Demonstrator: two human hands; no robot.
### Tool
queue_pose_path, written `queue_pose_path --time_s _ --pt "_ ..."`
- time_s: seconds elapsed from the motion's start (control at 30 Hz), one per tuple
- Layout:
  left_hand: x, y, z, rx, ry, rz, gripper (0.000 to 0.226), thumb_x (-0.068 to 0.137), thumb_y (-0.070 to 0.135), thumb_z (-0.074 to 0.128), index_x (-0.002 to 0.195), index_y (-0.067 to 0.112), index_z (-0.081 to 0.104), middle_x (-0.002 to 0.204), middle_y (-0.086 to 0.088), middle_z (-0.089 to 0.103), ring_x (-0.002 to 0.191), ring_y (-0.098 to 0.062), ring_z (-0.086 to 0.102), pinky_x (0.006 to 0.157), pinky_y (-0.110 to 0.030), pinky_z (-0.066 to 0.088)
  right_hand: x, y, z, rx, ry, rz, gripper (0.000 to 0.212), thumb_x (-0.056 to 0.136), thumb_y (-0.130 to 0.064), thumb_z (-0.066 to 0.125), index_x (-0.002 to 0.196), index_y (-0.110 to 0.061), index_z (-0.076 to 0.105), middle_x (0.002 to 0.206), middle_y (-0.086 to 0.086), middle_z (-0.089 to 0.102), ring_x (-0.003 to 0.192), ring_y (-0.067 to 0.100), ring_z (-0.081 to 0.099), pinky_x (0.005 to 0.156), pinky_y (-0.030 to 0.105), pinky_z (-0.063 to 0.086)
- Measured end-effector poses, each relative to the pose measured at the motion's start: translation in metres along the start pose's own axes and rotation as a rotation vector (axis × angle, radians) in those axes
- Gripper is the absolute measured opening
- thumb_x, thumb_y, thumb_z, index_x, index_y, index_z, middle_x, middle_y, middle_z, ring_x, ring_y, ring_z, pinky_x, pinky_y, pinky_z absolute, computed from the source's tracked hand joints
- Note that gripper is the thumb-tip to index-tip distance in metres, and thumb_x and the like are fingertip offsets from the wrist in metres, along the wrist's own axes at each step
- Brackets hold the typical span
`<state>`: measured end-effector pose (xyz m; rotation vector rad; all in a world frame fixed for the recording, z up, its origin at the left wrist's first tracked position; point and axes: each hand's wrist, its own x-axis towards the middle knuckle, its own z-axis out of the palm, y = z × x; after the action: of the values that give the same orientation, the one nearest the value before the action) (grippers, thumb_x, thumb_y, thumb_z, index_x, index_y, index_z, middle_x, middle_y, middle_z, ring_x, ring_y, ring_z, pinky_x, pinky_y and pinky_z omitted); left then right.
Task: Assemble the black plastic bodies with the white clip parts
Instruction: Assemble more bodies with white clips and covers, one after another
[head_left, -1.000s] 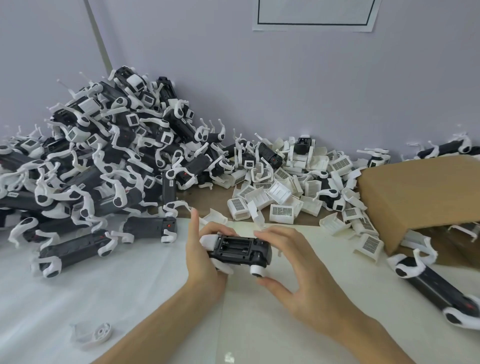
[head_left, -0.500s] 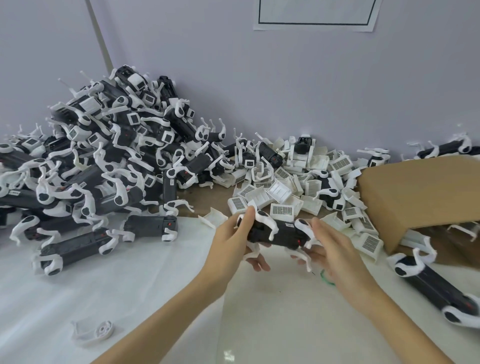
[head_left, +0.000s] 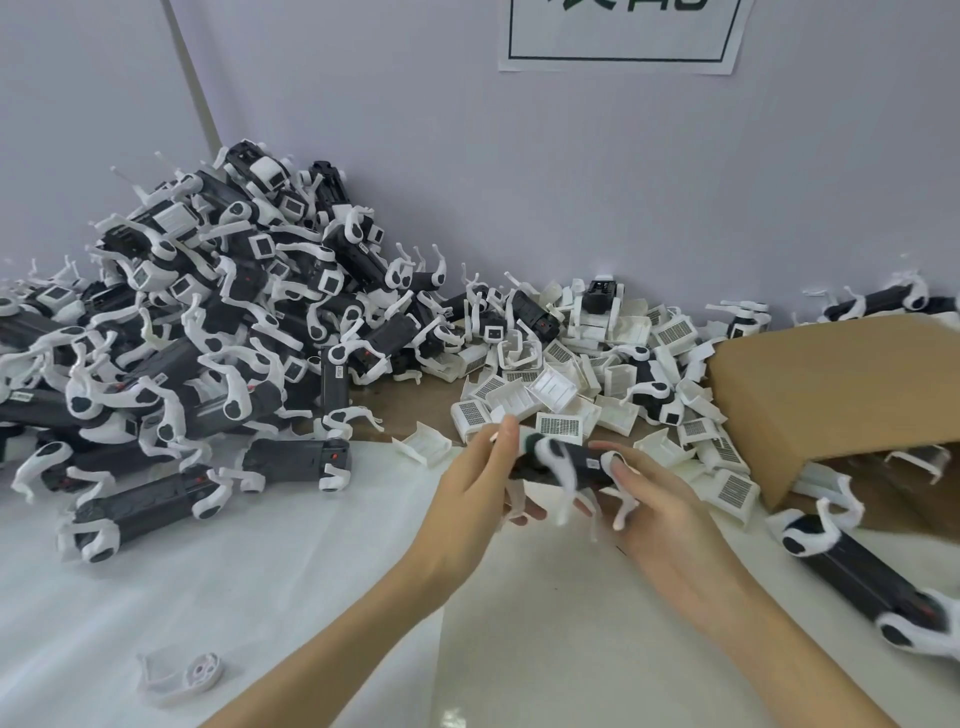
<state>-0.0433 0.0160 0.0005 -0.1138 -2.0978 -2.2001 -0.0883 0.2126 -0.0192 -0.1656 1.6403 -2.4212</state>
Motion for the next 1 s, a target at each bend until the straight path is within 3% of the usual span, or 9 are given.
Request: queue_pose_path --time_s 0.13,0.27,0.33,0.43,0.6,0.67,0.73,0.83,1.0 --pt "0.0 -0.013 -0.003 0.002 0.245 -0.079 0.06 0.078 0.081 0.059 0.109 0.03 0.068 0.095 0.002 0.076 0.074 -0.006 0.07 0.065 -0.026 0.053 -0.005 0.004 0.005 -0.335 -0.077 -0.234 0.027 0.091 -0.006 0.075 0.116 -0.013 0.07 0.117 0.008 0.074 0.104 0.033 0.065 0.09 0.029 0.05" --pt "0.004 -0.025 -0.015 0.028 0.416 0.108 0.035 0.09 0.056 0.073 0.086 0.022 0.067 0.077 0.015 0.067 0.063 -0.003 0.058 0.06 -0.02 0.045 -0.007 0.006 0.021 -0.425 -0.175 -0.322 0.026 0.094 -0.029 0.067 0.119 -0.025 0.071 0.122 -0.002 0.072 0.119 0.017 0.066 0.1 0.026 0.052" --pt "0.005 -0.029 -0.021 0.08 0.391 0.211 0.026 0.098 0.039 0.074 0.082 0.022 0.063 0.071 0.015 0.058 0.058 -0.008 0.053 0.057 -0.023 0.044 0.006 0.001 0.026 -0.434 -0.121 -0.332 0.025 0.101 -0.036 0.059 0.121 -0.028 0.072 0.125 -0.005 0.071 0.119 0.015 0.067 0.104 0.034 0.052" --pt "0.007 -0.035 -0.025 0.184 0.303 0.223 0.017 0.102 0.029 0.073 0.089 0.027 0.061 0.083 0.013 0.062 0.058 -0.017 0.052 0.055 -0.03 0.039 0.046 -0.008 0.024 -0.752 0.062 -0.453 0.022 0.104 -0.023 0.062 0.124 -0.03 0.068 0.126 -0.007 0.067 0.119 0.008 0.064 0.103 0.038 0.053" --pt "0.01 -0.036 -0.026 0.189 0.28 0.162 0.016 0.103 0.032 0.071 0.09 0.027 0.062 0.075 0.011 0.06 0.052 -0.023 0.05 0.05 -0.03 0.039 0.105 -0.003 0.025 -1.36 0.215 -0.415 0.079 0.089 -0.043 0.079 0.154 -0.017 0.042 0.145 0.004 0.055 0.135 0.024 0.051 0.114 0.046 0.043" --pt "0.011 -0.037 -0.029 0.18 0.284 0.141 0.017 0.103 0.032 0.07 0.091 0.022 0.063 0.072 0.013 0.058 0.052 -0.023 0.049 0.051 -0.031 0.039 0.115 0.006 0.026 -1.526 0.254 -0.419 0.071 0.09 -0.046 0.077 0.147 -0.016 0.047 0.142 0.004 0.06 0.133 0.025 0.052 0.114 0.043 0.039" --pt "0.012 -0.037 -0.029 0.178 0.28 0.14 0.017 0.104 0.03 0.069 0.091 0.02 0.063 0.074 0.013 0.059 0.053 -0.023 0.049 0.051 -0.031 0.039 0.117 0.01 0.027 -1.511 0.301 -0.48 0.056 0.094 -0.038 0.075 0.141 -0.015 0.055 0.133 0.004 0.066 0.127 0.027 0.055 0.112 0.042 0.039" --pt "0.012 -0.038 -0.028 0.185 0.268 0.141 0.017 0.104 0.03 0.068 0.092 0.019 0.063 0.074 0.006 0.06 0.053 -0.025 0.051 0.05 -0.031 0.038 0.106 0.004 0.028 -1.21 0.35 -0.525 0.046 0.096 -0.028 0.073 0.138 -0.014 0.06 0.126 0.005 0.068 0.116 0.024 0.06 0.102 0.04 0.048" --pt "0.011 -0.038 -0.027 0.191 0.242 0.169 0.019 0.105 0.032 0.067 0.094 0.017 0.065 0.084 0.002 0.066 0.065 -0.019 0.059 0.056 -0.033 0.046 0.063 -0.006 0.017 -0.666 0.188 -0.35 0.038 0.095 -0.028 0.075 0.132 -0.027 0.066 0.118 -0.016 0.071 0.104 -0.005 0.066 0.086 0.011 0.051"
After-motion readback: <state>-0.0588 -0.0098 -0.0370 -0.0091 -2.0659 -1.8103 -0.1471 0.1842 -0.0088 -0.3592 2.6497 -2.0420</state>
